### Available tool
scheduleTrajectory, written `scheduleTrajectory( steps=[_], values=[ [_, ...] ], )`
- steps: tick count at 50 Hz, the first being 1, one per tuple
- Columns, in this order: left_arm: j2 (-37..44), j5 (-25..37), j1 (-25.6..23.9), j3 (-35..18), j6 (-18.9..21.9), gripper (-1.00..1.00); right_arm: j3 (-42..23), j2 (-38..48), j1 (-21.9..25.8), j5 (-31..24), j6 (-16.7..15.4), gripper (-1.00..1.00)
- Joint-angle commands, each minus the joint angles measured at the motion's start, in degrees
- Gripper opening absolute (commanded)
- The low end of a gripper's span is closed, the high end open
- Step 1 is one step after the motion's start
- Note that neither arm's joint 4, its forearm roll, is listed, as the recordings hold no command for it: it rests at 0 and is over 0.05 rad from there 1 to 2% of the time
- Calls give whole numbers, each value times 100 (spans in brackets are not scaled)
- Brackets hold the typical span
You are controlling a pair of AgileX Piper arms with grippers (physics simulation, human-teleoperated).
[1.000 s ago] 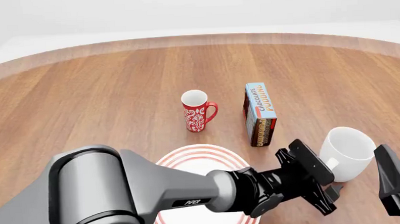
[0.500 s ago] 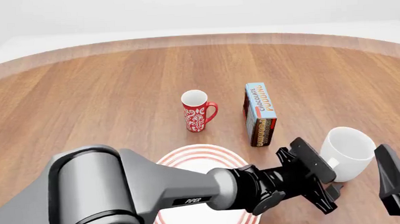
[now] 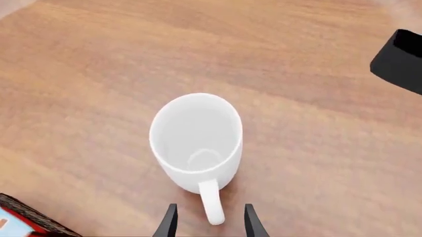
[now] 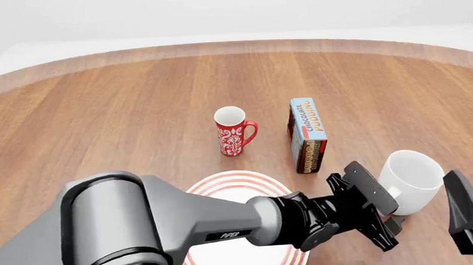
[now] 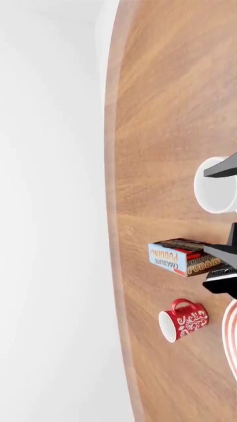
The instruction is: Pick up the white mug and put it on the plate, and put the chocolate pudding to the right of the plate.
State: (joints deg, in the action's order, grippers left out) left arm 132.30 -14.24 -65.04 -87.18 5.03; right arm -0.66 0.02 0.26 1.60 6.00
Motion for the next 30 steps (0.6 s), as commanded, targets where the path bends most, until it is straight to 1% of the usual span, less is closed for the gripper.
scheduleTrajectory(
  steps=[1,18,30],
  values=[
    [43,82,40,-55,15,100,-1,-1,0,1,13,100],
    [129,260,11,-245,30,100,-1,-1,-3,0,14,100],
    [104,240,-48,-179,-3,100,-1,-1,1,1,13,100]
  ],
)
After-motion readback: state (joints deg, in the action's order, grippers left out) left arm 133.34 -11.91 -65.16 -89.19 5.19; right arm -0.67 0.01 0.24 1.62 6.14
